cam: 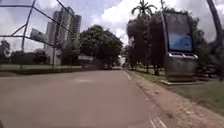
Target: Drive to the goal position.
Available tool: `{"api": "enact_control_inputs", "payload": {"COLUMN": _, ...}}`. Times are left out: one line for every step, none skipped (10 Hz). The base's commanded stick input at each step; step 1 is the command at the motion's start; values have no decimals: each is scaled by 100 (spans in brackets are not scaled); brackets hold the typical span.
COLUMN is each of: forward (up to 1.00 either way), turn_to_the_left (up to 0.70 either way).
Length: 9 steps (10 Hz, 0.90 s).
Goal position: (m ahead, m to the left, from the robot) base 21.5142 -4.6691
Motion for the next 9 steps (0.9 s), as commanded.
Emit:
{"api": "enact_control_inputs", "payload": {"forward": 70, "turn_to_the_left": 0}}
{"api": "enact_control_inputs", "payload": {"forward": 70, "turn_to_the_left": 0}}
{"api": "enact_control_inputs", "payload": {"forward": 70, "turn_to_the_left": 0}}
{"api": "enact_control_inputs", "payload": {"forward": 70, "turn_to_the_left": 0}}
{"api": "enact_control_inputs", "payload": {"forward": 70, "turn_to_the_left": 0}}
{"api": "enact_control_inputs", "payload": {"forward": 70, "turn_to_the_left": 0}}
{"api": "enact_control_inputs", "payload": {"forward": 70, "turn_to_the_left": 0}}
{"api": "enact_control_inputs", "payload": {"forward": 70, "turn_to_the_left": 0}}
{"api": "enact_control_inputs", "payload": {"forward": 70, "turn_to_the_left": 0}}
